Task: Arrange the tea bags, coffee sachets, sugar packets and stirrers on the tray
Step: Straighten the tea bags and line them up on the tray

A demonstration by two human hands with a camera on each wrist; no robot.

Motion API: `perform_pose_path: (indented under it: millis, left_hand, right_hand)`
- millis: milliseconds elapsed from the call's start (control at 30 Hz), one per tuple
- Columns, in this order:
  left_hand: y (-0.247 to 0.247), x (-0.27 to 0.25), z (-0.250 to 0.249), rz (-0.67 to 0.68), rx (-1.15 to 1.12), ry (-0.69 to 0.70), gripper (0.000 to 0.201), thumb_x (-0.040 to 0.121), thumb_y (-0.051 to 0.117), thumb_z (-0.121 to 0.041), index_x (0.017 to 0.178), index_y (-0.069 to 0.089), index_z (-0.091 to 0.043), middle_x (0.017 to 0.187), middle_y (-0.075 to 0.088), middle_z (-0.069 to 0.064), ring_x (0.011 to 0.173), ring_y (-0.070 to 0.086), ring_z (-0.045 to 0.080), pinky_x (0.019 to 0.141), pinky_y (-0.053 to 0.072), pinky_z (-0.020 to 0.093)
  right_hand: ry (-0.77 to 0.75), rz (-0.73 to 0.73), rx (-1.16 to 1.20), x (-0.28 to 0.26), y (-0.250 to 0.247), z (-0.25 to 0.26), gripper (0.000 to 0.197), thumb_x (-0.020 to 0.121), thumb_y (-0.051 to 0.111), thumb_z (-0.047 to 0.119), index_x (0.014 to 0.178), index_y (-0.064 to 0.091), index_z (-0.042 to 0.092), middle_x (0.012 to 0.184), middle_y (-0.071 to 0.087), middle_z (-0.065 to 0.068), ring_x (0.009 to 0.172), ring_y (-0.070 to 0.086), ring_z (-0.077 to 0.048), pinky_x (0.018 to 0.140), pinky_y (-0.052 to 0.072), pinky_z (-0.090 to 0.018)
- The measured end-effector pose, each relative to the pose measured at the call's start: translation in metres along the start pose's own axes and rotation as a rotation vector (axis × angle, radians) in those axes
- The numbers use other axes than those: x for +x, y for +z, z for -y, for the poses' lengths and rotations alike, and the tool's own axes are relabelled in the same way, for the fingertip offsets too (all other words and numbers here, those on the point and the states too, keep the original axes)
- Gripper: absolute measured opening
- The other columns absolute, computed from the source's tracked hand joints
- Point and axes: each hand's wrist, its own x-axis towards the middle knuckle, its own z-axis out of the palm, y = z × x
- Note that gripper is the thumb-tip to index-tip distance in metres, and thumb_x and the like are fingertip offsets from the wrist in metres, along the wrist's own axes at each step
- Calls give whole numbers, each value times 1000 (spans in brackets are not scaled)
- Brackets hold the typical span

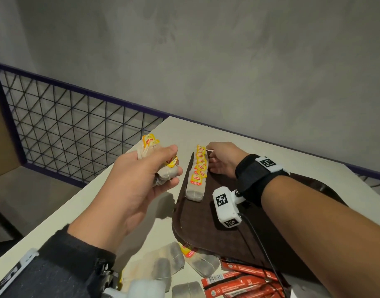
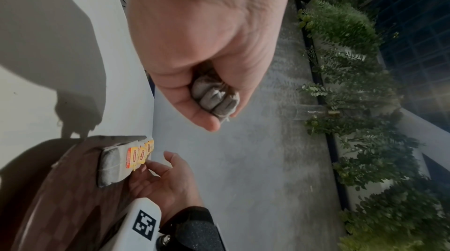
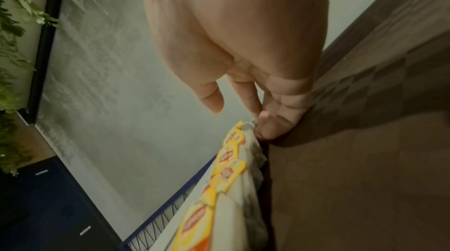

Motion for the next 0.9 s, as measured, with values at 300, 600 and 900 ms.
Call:
perform_pose_path:
  millis: [300, 600, 900]
  left_hand:
    - [12, -12, 1, 149, -8, -144, 10, 91, 70, -13, 87, 67, -4, 76, 73, 17, 64, 73, 21, 50, 58, 23]
    - [14, -32, -3, 351, 7, -232, 23, 90, 73, -18, 106, 75, -1, 94, 76, 18, 83, 76, 22, 59, 60, 23]
    - [14, -33, -4, 370, -49, -240, 32, 76, 77, -23, 100, 80, -3, 105, 77, 21, 96, 76, 29, 68, 64, 30]
  right_hand:
    - [-136, 274, 186, -116, -16, 12, 28, 97, 61, 29, 112, 68, 6, 81, 62, -5, 65, 56, -17, 57, 43, -28]
    - [-345, 258, 86, -188, -26, -10, 18, 88, 74, 5, 106, 76, 4, 103, 73, -23, 79, 64, -22, 62, 50, -28]
    - [-414, 91, 29, -185, -27, -17, 6, 88, 75, 6, 91, 75, 1, 84, 73, -20, 72, 62, -21, 59, 53, -29]
